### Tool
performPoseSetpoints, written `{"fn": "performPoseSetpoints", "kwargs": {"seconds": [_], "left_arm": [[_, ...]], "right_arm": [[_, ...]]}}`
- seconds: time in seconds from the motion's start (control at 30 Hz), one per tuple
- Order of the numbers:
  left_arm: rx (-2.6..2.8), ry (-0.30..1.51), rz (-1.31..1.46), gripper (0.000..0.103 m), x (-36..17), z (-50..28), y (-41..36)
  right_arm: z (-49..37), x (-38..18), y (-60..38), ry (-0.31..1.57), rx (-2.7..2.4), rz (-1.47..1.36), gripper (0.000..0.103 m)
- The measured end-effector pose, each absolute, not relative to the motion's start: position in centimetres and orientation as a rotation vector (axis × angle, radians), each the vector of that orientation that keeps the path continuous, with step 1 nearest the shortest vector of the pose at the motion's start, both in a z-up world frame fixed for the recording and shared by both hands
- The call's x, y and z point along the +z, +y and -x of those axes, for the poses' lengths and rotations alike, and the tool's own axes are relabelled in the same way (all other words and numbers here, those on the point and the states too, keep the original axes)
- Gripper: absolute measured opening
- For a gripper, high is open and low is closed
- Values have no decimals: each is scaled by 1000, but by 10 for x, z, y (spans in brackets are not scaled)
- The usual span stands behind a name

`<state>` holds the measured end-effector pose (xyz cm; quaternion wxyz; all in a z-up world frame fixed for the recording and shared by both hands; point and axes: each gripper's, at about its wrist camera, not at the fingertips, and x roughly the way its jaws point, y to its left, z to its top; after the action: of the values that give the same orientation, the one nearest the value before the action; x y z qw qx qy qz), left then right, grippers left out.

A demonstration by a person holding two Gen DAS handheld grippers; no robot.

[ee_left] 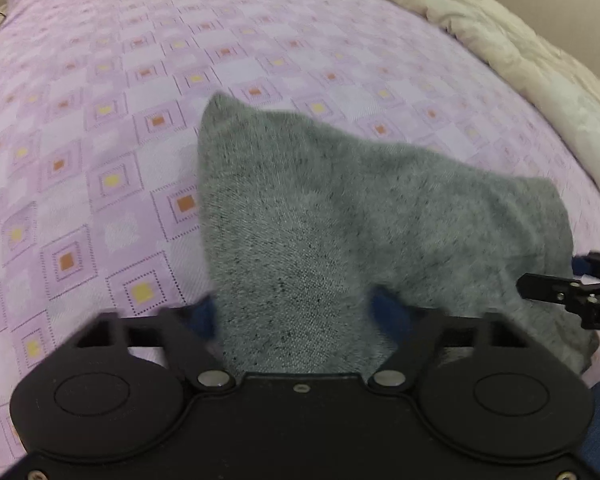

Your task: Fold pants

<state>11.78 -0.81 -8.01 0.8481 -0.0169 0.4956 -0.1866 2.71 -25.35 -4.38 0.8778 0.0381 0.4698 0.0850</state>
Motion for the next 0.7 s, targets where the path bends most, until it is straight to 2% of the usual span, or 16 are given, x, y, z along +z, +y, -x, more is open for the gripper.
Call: {"fn": "performPoseSetpoints", "kwargs": {"seconds": [0.03,0.07,0.13,0.4,0.7], "left_arm": [[-398,1034,49,43,-77,-116,-6],[-412,1026,66,35,-74,-114,-5],[-400,991,67,29,-68,-107,-2],[-376,826,-9,26,-23,-89,23],[-298,780,10,27,27,-174,90]], "right_arm": [[-26,-37,-245,975,179,-24,30],[-24,-30,-238,971,181,27,28],[-20,-14,-225,952,185,84,27],[-43,40,-190,824,291,93,26],[-149,43,-155,796,365,-57,26]]}}
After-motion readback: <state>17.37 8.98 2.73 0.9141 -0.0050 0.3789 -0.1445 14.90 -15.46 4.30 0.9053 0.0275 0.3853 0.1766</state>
